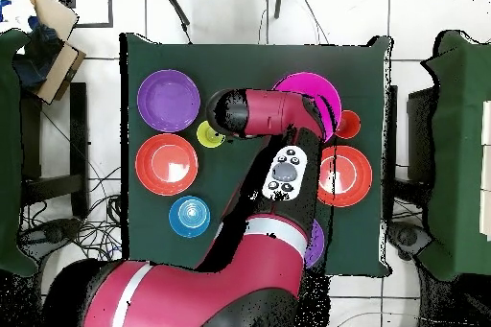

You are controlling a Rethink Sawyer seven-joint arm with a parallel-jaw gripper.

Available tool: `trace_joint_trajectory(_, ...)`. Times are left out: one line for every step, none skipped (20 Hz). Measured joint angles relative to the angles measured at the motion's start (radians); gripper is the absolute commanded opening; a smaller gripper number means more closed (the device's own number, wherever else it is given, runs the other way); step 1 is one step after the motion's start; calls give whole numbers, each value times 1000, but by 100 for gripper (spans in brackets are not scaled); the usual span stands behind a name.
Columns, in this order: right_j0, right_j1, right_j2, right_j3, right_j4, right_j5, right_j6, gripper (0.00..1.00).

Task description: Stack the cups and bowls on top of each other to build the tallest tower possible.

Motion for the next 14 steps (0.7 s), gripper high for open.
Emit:
trace_joint_trajectory(0, 0, 0, 0, 0, 0, 0, 0)
trace_joint_trajectory(-1, 0, 0, 0, 0, 0, 0, 0)
trace_joint_trajectory(-1, 0, 0, 0, 0, 0, 0, 0)
trace_joint_trajectory(-1, -1, 0, 0, 0, 0, 0, 0)
trace_joint_trajectory(-1, -1, 0, 0, 0, 0, 0, 0)
trace_joint_trajectory(-2, -2, 0, 0, 0, 1, 0, 0)
trace_joint_trajectory(-2, -2, 0, 0, 0, 2, 0, 0)
trace_joint_trajectory(-2, -3, 0, 0, 0, 4, 0, 0)
trace_joint_trajectory(-2, -5, 0, 0, 0, 7, 0, 0)
trace_joint_trajectory(-2, -6, 0, 0, 0, 11, 0, 0)
trace_joint_trajectory(-2, -8, 0, 0, 0, 17, 0, 0)
trace_joint_trajectory(-2, -10, 0, 0, 0, 22, 0, 0)
trace_joint_trajectory(-2, -11, 0, 0, 0, 28, 0, 0)
trace_joint_trajectory(-2, -15, 0, 0, 0, 46, 0, 0)
